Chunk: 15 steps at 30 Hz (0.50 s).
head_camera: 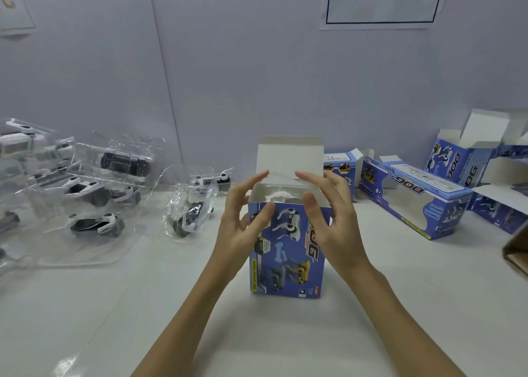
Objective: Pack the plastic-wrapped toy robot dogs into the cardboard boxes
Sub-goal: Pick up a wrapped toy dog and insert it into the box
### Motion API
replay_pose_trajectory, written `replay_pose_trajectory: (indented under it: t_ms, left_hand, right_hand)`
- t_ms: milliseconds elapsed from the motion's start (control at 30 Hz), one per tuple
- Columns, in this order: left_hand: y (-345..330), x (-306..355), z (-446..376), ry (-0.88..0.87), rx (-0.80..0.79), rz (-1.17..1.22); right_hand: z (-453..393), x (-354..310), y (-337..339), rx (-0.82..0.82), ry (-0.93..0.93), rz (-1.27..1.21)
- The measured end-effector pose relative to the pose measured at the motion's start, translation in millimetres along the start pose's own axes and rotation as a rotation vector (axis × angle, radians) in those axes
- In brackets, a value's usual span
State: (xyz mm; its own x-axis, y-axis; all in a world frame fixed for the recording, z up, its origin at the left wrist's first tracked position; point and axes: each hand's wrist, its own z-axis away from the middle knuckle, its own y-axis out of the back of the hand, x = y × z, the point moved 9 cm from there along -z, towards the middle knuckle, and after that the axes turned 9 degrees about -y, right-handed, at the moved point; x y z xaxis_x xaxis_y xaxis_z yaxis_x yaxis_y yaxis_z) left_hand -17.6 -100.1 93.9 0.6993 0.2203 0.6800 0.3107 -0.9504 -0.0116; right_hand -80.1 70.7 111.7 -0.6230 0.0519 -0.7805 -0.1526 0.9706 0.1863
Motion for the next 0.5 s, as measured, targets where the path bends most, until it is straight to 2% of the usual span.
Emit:
replay_pose_trajectory:
  t_ms: [133, 233, 367, 500]
  left_hand:
    - [-2.5, 10.0, -0.5, -0.126, -0.059, -0.196]
    - [-4.3, 9.4, -4.0, -0.092, -0.051, -0.275]
    - [0.2, 7.8, -2.9, -0.097, -0.006, -0.186]
    - [-3.3, 0.5, -2.0, 0.009, -0.033, -0.031]
  right_hand:
    - [1.1, -6.4, -2.1, -0.006, 0.061, -0.031]
    - [-0.2, -3.6, -3.0, 0.009, 0.02, -0.08]
    - [1.6, -2.8, -4.8, 0.019, -0.014, -0.141]
    - [5.1, -1.4, -1.4, 0.087, -0.009, -0.182]
